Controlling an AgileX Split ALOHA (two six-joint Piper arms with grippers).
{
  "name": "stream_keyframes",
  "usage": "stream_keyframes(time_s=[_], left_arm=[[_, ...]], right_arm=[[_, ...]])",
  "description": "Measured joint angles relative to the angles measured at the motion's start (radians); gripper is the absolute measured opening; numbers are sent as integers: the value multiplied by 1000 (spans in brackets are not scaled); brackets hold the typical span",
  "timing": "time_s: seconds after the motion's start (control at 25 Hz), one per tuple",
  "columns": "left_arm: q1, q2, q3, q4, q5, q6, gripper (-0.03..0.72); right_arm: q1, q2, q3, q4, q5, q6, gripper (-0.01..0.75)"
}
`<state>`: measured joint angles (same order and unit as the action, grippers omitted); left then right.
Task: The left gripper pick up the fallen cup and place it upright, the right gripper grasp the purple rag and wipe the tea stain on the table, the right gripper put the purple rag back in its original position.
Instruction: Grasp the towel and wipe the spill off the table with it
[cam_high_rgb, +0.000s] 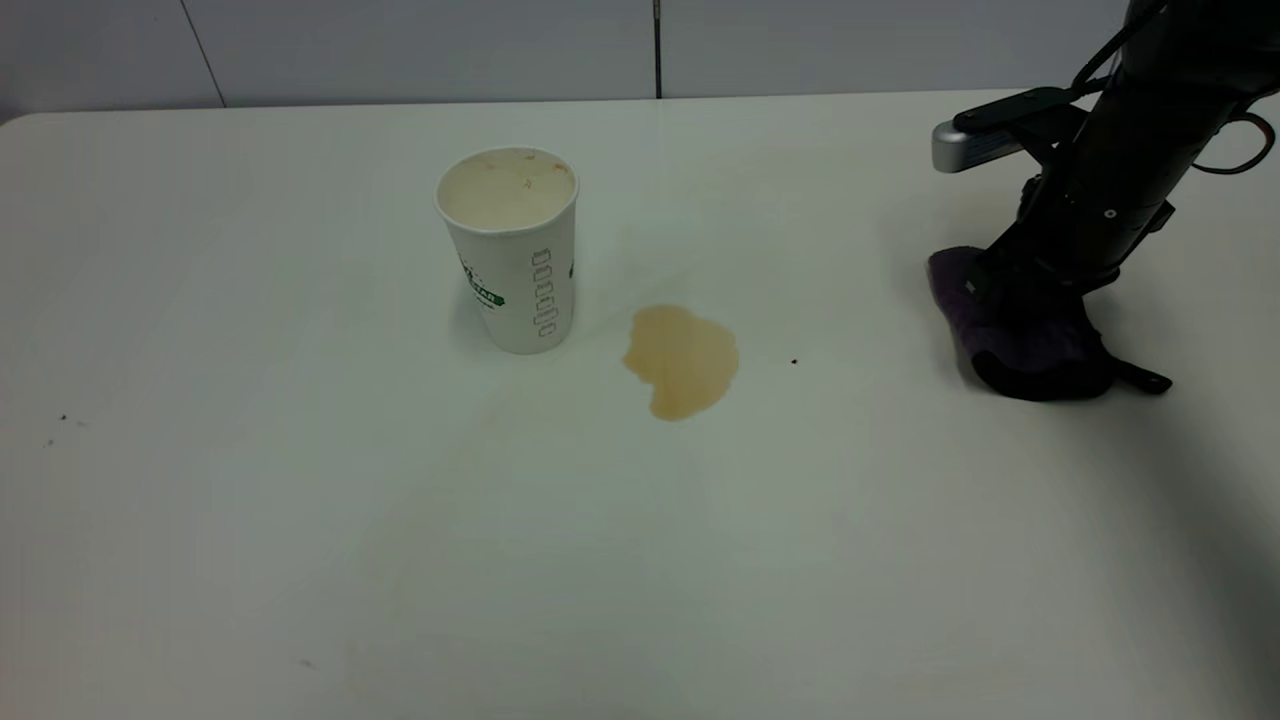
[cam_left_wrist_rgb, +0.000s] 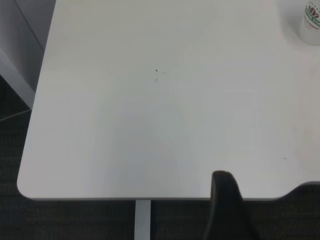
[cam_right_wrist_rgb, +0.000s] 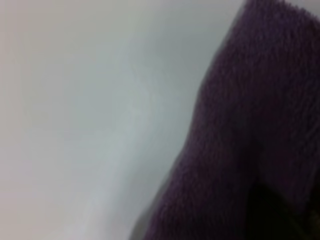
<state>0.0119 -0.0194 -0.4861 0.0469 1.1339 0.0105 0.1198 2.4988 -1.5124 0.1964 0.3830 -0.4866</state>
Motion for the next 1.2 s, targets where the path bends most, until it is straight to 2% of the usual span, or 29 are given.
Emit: stream_keyframes(time_s=[0.12, 0.56, 0.76, 1.0, 1.2], left_arm=[[0, 0, 0, 0, 0, 0, 489], [0, 0, 0, 0, 0, 0, 489], [0, 0, 0, 0, 0, 0, 489], [0, 0, 0, 0, 0, 0, 489], [0, 0, 0, 0, 0, 0, 489]], right_arm=[[32, 15, -44, 26, 4, -22, 59], [262, 124, -290, 72, 50, -66, 58], [353, 140, -329, 100, 89, -69, 58], [407, 140, -332, 127, 150, -86, 58], [418, 140, -334, 135, 209, -95, 58]])
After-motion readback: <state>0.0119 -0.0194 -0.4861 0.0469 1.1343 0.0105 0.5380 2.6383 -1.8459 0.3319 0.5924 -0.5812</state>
